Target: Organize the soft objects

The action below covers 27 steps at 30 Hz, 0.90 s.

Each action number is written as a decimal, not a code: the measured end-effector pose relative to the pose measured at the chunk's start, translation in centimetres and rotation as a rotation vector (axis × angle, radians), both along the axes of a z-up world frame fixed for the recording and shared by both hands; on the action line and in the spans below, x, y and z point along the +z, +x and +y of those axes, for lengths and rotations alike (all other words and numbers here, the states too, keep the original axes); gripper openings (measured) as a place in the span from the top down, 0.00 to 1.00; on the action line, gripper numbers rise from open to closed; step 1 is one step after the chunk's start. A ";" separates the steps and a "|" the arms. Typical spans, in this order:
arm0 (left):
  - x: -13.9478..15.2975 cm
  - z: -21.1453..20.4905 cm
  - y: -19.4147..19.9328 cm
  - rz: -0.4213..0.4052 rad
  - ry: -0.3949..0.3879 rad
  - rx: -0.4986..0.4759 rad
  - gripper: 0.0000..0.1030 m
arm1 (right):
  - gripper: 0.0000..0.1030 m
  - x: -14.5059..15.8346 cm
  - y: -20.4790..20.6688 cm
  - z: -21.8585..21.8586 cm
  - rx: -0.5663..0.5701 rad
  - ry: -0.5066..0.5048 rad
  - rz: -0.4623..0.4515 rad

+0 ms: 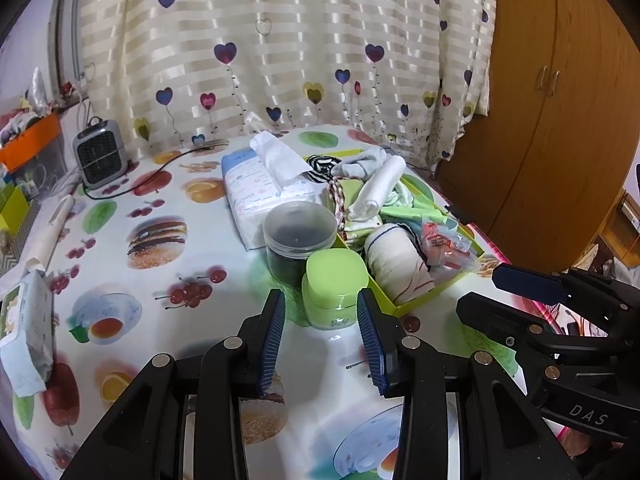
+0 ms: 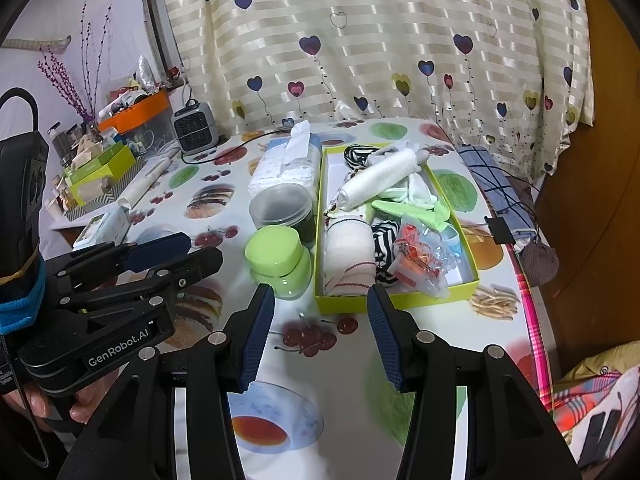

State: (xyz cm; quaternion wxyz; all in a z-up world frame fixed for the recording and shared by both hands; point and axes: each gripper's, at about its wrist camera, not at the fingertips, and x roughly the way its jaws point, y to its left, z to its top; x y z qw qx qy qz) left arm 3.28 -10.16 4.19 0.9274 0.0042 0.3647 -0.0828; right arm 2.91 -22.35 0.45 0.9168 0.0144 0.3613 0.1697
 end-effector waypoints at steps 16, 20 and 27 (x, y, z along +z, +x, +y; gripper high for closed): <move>-0.1 -0.1 0.2 0.004 0.004 0.000 0.65 | 0.52 0.0 0.2 -0.1 0.000 0.001 0.002; -0.2 -0.1 0.1 0.005 0.000 -0.007 0.65 | 0.52 -0.1 0.2 -0.1 -0.001 0.001 0.003; -0.3 -0.2 -0.1 0.006 0.004 -0.005 0.65 | 0.52 -0.4 0.1 -0.3 -0.003 0.002 0.006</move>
